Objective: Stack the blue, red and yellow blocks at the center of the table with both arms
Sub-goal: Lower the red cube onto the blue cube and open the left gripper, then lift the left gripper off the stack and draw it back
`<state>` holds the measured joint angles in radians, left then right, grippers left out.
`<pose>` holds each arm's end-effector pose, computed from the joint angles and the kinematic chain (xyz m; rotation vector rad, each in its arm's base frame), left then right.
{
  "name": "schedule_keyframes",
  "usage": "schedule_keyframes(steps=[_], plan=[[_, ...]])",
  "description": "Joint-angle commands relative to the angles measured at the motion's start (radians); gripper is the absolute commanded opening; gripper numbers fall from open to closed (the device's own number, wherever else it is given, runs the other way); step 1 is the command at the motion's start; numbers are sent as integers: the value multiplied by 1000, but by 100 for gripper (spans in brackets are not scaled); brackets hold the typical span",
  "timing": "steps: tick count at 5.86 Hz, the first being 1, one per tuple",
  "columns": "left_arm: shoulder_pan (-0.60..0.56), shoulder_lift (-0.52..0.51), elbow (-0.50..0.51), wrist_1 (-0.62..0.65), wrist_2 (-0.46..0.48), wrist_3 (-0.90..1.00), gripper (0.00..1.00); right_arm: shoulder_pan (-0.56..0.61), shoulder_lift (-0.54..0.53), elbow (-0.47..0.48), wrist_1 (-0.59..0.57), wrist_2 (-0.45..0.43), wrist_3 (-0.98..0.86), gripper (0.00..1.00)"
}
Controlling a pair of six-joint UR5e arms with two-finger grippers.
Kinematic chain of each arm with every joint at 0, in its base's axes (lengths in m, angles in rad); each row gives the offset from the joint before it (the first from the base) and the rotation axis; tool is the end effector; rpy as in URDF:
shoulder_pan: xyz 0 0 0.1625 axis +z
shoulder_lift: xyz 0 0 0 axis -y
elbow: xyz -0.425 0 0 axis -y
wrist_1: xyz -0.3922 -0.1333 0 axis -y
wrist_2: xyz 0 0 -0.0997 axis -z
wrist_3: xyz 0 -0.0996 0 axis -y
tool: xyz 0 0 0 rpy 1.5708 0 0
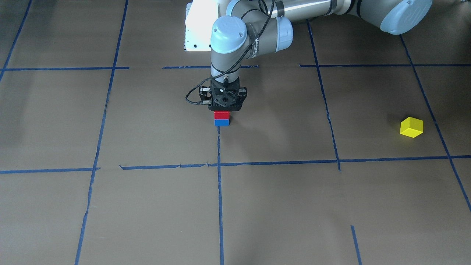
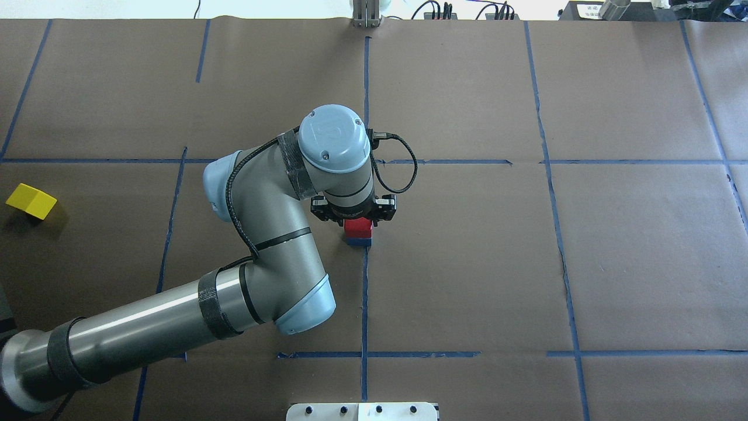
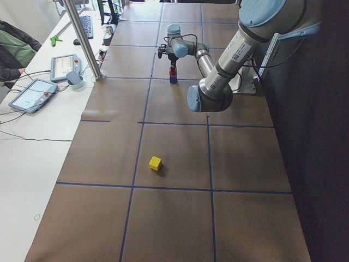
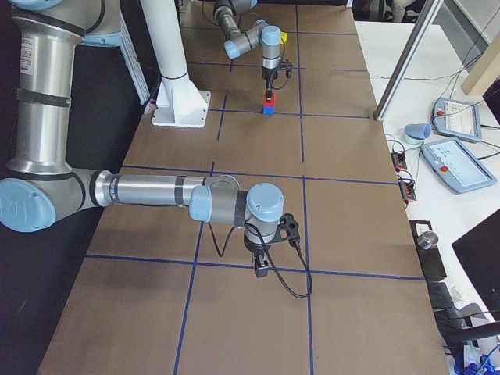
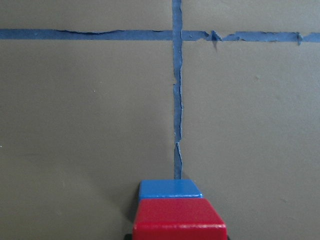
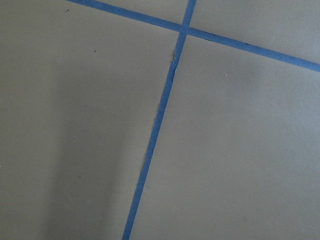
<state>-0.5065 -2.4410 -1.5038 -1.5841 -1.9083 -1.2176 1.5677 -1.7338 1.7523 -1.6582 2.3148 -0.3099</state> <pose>0.5932 -0.4438 0.1460 0.0474 0.8670 -0.0058 0.0646 -0.4178 0.6546 0.0489 -0.7474 -0.2727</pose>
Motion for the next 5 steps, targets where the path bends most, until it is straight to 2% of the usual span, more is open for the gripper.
schedule_keyframes(steps=[1, 2, 3, 4, 5], plan=[[0, 0, -3, -1, 2, 3, 97, 0, -1, 1, 0, 0, 0, 100], [-3, 2, -39, 2, 3, 7, 99, 0, 0, 1, 0, 0, 2, 100], [-38, 58, -135, 13, -3, 15, 100, 0, 0, 0, 0, 0, 0, 100], [-73, 150, -215, 15, -5, 99, 100, 0, 0, 0, 0, 0, 2, 100], [-128, 243, -281, 44, -5, 280, 100, 0, 0, 0, 0, 0, 2, 100]])
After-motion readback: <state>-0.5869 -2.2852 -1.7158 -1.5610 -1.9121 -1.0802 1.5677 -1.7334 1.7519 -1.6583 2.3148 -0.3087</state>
